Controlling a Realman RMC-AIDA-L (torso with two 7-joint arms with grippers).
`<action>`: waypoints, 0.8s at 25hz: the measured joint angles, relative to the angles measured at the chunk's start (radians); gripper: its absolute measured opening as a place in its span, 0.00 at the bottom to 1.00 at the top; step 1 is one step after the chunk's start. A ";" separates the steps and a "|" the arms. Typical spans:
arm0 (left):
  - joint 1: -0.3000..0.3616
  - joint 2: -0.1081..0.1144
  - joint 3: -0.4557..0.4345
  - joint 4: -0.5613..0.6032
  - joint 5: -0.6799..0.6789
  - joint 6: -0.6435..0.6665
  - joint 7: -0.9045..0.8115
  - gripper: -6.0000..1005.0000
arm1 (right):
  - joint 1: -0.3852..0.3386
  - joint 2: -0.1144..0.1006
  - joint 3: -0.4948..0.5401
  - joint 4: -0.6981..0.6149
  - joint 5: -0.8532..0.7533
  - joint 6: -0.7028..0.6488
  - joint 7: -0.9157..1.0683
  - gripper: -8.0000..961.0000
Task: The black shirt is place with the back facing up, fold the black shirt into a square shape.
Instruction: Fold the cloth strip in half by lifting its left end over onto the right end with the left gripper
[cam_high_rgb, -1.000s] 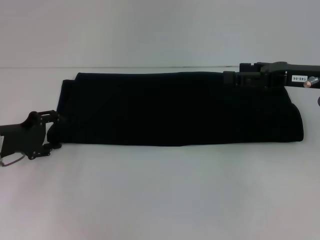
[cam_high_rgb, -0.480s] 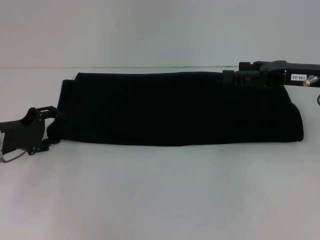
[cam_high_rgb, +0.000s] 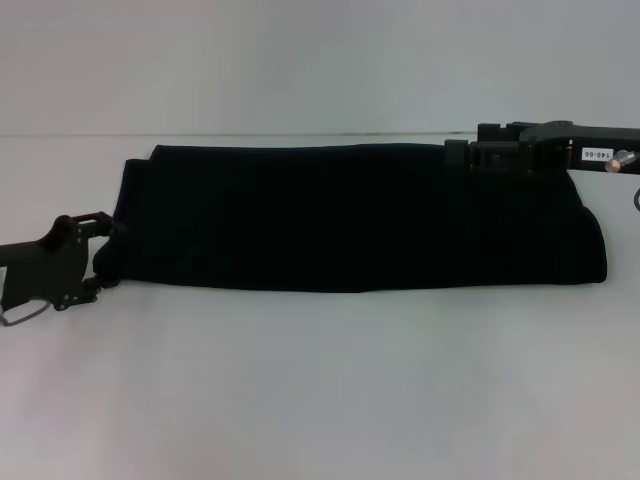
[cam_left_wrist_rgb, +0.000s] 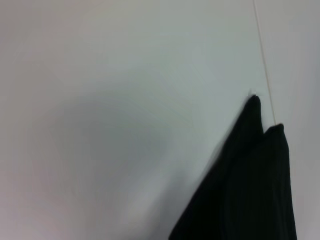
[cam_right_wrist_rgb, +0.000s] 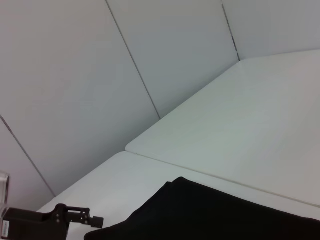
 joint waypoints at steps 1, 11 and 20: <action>0.002 -0.001 0.000 0.002 0.000 0.009 0.000 0.72 | 0.000 0.000 0.000 0.000 0.000 0.000 0.000 0.95; 0.023 -0.007 0.000 0.001 0.000 0.047 0.001 0.72 | 0.004 0.000 0.000 -0.009 0.001 0.000 0.000 0.95; 0.017 -0.007 0.000 -0.003 -0.026 0.004 0.013 0.72 | 0.006 0.001 0.000 -0.009 0.001 0.000 0.004 0.95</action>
